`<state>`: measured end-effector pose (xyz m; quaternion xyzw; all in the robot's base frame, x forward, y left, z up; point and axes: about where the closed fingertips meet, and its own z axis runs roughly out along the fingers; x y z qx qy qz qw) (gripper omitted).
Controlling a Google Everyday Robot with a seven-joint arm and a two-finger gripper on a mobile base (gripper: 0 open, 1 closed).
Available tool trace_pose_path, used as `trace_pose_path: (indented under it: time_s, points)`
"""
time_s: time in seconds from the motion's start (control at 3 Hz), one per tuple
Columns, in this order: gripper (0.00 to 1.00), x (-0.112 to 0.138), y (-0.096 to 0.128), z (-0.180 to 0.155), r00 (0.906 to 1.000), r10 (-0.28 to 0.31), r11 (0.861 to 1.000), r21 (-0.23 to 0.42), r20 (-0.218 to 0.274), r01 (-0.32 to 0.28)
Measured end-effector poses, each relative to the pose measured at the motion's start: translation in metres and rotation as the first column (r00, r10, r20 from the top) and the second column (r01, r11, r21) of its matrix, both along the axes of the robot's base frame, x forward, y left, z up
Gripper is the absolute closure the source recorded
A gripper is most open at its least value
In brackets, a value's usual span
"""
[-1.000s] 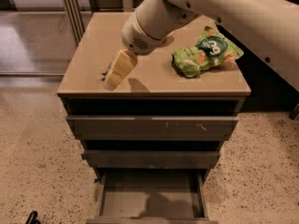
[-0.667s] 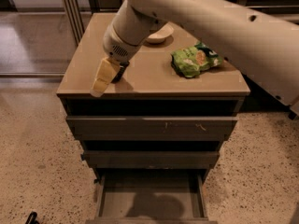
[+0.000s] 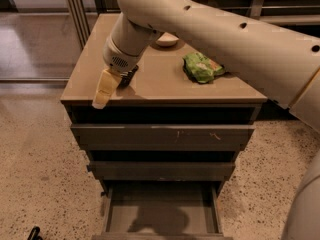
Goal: Place rxbar chocolate into bottom drawer
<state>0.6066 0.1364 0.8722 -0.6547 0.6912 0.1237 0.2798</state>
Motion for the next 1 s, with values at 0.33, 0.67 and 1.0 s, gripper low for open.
trace_pose_path:
  time_s: [0.33,0.67,1.0]
  points:
    - [0.0,0.01,-0.012,-0.003,0.9997,-0.02,1.0,-0.004,0.011,0.02]
    - [0.0,0.027,-0.024,-0.005,0.9987,-0.04,0.999,-0.017,0.032,0.04]
    - [0.0,0.039,-0.032,-0.009,0.9978,-0.05,0.999,-0.018,0.042,0.051]
